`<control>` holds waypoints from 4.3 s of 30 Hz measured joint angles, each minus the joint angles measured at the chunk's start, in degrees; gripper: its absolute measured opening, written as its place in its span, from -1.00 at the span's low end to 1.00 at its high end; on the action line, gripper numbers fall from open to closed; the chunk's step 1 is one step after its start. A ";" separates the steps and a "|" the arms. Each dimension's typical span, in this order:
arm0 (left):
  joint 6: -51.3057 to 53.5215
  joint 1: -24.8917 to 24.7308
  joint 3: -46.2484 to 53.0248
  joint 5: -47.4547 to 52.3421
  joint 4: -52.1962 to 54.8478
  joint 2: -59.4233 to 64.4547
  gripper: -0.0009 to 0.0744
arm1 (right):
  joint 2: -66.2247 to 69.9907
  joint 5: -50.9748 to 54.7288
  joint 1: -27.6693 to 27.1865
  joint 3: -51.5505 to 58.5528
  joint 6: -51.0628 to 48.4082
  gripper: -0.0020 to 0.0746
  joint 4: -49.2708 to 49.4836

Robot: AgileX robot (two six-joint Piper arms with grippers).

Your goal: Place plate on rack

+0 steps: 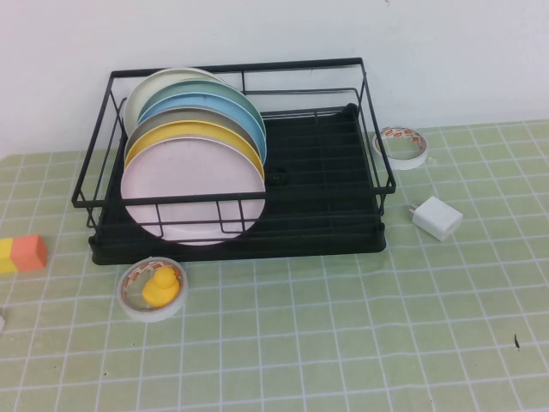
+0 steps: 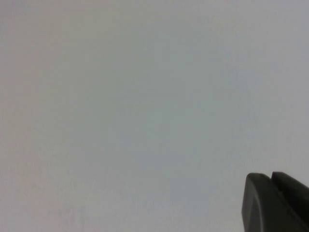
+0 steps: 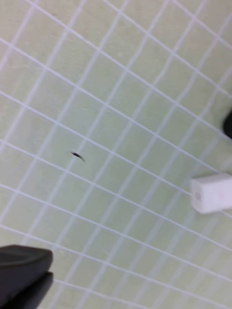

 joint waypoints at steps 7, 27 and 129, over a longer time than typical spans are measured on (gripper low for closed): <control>-5.53 0.00 1.32 -2.49 -0.12 -8.73 -0.98 | -20.70 -11.24 0.00 16.13 -0.47 -0.93 -0.10; -19.79 0.00 37.67 -17.04 -2.01 -21.54 -0.98 | -41.04 -9.53 0.00 24.75 -0.64 -0.94 9.53; -122.86 0.59 58.46 26.26 96.20 -37.49 -0.98 | -41.04 -6.82 0.00 24.75 -0.64 -0.95 10.71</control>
